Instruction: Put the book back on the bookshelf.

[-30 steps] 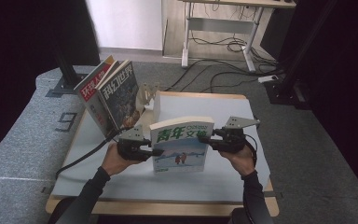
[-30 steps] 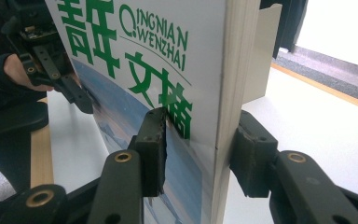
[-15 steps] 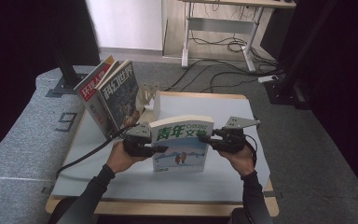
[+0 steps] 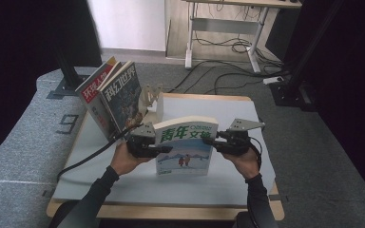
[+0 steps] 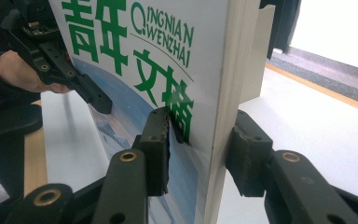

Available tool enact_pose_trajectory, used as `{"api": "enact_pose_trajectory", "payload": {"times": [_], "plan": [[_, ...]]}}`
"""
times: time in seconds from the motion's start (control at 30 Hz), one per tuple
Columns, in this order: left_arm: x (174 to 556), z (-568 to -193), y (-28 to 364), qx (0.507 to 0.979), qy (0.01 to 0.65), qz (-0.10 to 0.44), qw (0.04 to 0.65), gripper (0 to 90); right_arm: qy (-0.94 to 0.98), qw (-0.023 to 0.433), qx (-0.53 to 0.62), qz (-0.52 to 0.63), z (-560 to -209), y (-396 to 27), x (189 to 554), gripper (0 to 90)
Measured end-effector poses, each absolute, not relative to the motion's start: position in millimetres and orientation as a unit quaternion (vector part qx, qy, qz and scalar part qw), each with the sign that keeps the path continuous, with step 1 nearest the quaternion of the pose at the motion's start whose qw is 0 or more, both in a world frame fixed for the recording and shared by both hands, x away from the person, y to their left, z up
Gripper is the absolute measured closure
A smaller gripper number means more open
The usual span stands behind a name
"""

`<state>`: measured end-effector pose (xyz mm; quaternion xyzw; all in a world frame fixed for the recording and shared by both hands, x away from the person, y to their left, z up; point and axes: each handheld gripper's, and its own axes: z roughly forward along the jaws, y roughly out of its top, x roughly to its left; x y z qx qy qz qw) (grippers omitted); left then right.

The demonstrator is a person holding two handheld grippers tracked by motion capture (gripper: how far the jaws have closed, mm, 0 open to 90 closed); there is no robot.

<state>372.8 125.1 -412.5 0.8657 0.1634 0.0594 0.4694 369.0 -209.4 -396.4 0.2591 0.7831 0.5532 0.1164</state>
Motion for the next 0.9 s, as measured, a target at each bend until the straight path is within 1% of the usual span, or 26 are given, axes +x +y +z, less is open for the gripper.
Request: {"api": "enact_pose_trajectory", "payload": {"times": [0.1,0.23,0.5,0.63,0.73,0.9], "plan": [[372,-413,125,0.864,0.164,0.063,0.472,73.5,0.783,0.123,0.261,0.551,-396,-208,369,57.3],[370,-415,126,0.860,0.164,0.067,0.480,73.6,0.782,0.134,0.270,0.546,-397,-206,369,49.8],[368,-416,126,0.858,0.161,0.071,0.483,73.8,0.780,0.151,0.278,0.540,-399,-209,370,39.2],[368,-416,125,0.856,0.165,0.071,0.485,73.9,0.780,0.159,0.286,0.534,-402,-214,369,32.1],[369,-416,125,0.855,0.168,0.069,0.486,73.9,0.782,0.164,0.294,0.525,-405,-217,369,29.1],[369,-416,125,0.855,0.170,0.068,0.485,74.0,0.785,0.168,0.305,0.513,-413,-223,369,27.0]]}}
